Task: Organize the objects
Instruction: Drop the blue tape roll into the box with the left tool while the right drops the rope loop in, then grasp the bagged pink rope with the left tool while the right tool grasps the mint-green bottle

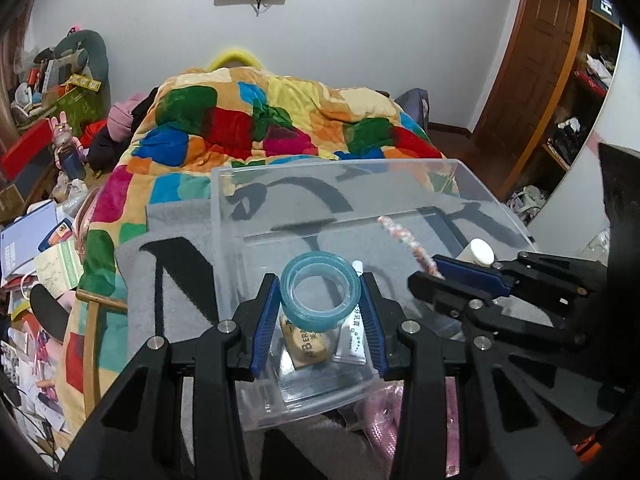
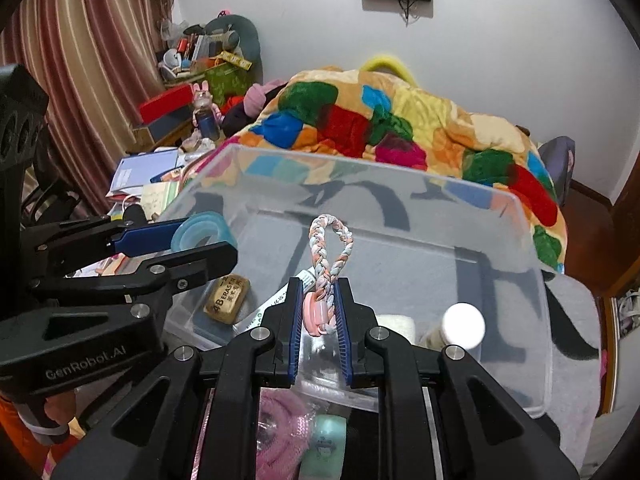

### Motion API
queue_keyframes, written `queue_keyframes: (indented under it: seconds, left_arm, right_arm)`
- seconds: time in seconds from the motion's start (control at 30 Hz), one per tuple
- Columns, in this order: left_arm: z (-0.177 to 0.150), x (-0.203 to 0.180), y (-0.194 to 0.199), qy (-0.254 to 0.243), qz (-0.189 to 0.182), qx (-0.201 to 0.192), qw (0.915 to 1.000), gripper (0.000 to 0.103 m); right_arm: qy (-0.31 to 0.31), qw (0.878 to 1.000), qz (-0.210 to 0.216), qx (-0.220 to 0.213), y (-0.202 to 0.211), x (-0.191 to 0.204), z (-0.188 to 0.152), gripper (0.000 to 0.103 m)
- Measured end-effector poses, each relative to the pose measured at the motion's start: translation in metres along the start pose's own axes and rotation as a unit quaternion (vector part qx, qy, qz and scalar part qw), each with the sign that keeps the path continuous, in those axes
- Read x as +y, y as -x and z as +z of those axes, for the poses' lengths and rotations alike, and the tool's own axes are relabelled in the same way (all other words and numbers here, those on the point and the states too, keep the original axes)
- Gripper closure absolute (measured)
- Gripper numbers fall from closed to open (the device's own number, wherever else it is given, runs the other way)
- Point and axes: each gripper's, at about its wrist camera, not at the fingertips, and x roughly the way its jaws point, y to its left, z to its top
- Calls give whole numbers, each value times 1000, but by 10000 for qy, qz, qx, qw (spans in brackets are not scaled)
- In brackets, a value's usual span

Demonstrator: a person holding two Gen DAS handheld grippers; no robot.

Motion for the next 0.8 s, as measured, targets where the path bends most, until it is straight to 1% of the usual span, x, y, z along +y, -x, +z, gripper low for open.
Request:
queue_keyframes:
  seconds: [0.03,0.07,0.1,0.17,0.2,0.27,0.4,0.47,0.53,0.63,0.7,0.8]
  left_arm:
    - [0,-1,-1,10,-26,80,10000,62]
    - [0,-2,0,37,-71,123,9999,60]
    - [1,-3,2,55,-94,126,9999,60]
    - [1,-5,9,18,-77,53,10000,56]
    - [0,-8,14,-38,-2,-9,10000,54]
    - [-2,-12,23,-118,93,-122,9998,46]
    - [-7,-20,40,-215,208,-293,9991,33]
    - [-14,-24,46,-232,213,-344,9989,19]
    - [-22,-32,50,-287,232,-352,9987,15]
    - [-37,-47,46,-360,97,-195,9991,5]
    - [-48,-61,38,-498,-63,-13,9987,5]
    - [-63,-76,22,-663,-62,234,9975,5]
  right_arm:
    - [6,10000,9,37,-2,0,0,88]
    - [2,10000,3,53,-2,0,0,86]
    - [14,10000,-2,76,-2,-1,0,85]
    - [44,10000,45,75,4,-2,0,82]
    - [60,10000,57,54,7,-2,0,81]
    - [109,9999,58,-33,18,-1,-2,75]
    - [149,9997,6,-217,42,-4,-9,71]
    - [129,9995,4,-276,54,-7,-16,69]
    - [96,9995,-11,-300,65,-13,-24,66]
    - [29,9995,-143,-289,77,-22,-41,61]
    - [-31,9994,-225,-245,81,-28,-52,60]
    - [-94,9996,-245,-128,82,-34,-64,59]
